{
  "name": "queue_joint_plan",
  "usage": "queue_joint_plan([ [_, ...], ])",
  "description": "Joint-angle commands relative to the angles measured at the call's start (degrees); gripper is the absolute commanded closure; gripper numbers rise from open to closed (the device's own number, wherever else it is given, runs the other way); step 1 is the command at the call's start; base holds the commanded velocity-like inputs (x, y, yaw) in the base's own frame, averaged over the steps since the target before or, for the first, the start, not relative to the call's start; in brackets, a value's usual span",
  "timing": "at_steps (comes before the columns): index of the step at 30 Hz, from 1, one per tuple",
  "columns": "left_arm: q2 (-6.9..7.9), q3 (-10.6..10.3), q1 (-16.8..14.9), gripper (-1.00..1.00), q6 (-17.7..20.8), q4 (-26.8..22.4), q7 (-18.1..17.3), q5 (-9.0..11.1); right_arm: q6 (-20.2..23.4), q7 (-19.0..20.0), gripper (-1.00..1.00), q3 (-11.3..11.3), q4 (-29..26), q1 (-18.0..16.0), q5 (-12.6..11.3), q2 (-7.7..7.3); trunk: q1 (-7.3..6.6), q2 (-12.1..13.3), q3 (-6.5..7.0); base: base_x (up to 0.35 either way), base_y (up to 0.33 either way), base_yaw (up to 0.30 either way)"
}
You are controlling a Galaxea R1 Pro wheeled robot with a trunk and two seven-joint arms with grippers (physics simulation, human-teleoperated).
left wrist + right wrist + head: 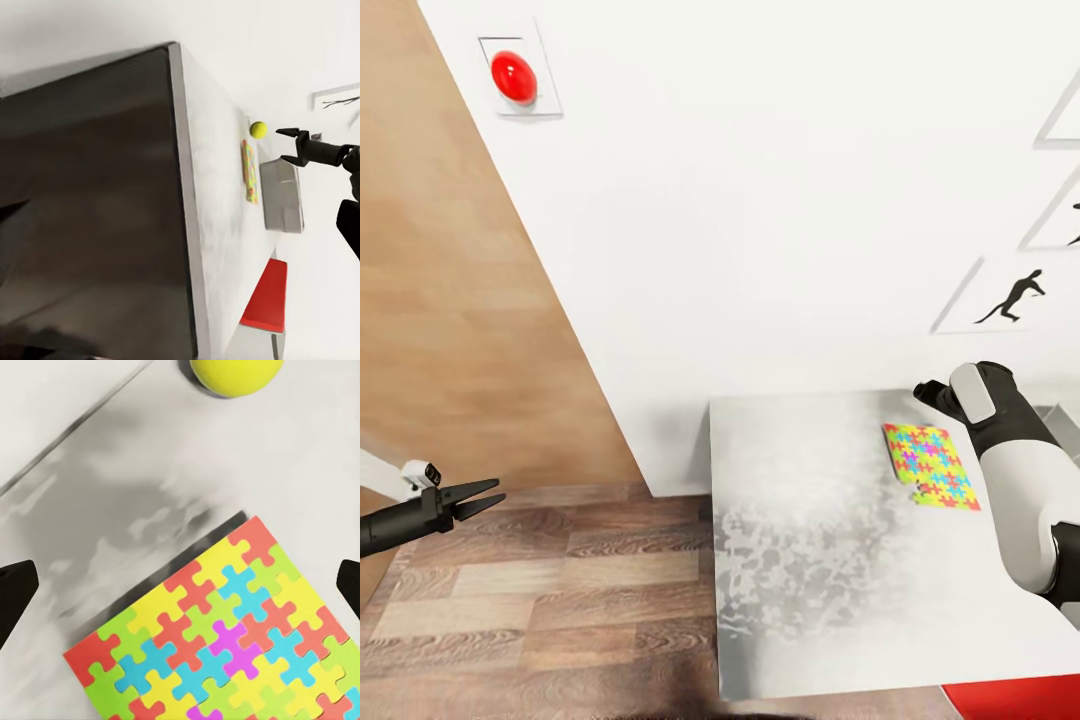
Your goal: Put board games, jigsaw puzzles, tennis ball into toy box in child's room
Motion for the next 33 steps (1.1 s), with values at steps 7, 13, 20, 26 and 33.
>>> queue_joint_plan([
  [7,0.01,-0.01,-0.03,-1.0,0.61,0.01,-0.24,-0.02,0.11,-0.5,-1.0,0.0,0.04,-0.11,-0.57,-0.01,0.03,-0.1,-0.75,0.0,0.0,0.0],
  [13,0.01,-0.01,-0.03,-1.0,0.61,0.0,-0.24,-0.01,0.12,-0.5,-1.0,-0.02,-0.02,-0.17,-0.54,-0.01,0.03,-0.1,-1.32,0.0,0.0,0.0],
  [20,0.03,0.01,-0.03,-1.0,0.61,0.0,-0.24,-0.02,0.12,-0.5,-1.0,0.04,-0.05,-0.19,-0.54,-0.12,0.03,-0.1,-1.97,0.0,0.0,0.0],
  [26,0.02,0.0,-0.03,-1.0,0.61,0.0,-0.24,-0.02,0.12,-0.5,-1.0,0.02,-0.11,-0.19,-0.55,-0.25,0.03,-0.1,-2.36,0.0,0.0,0.0],
  [33,0.03,-0.01,-0.03,-1.0,0.61,-0.01,-0.24,-0.02,0.16,-0.5,-1.0,-0.02,-0.13,-0.19,-0.58,-0.96,0.03,-0.1,-2.48,0.0,0.0,0.0],
])
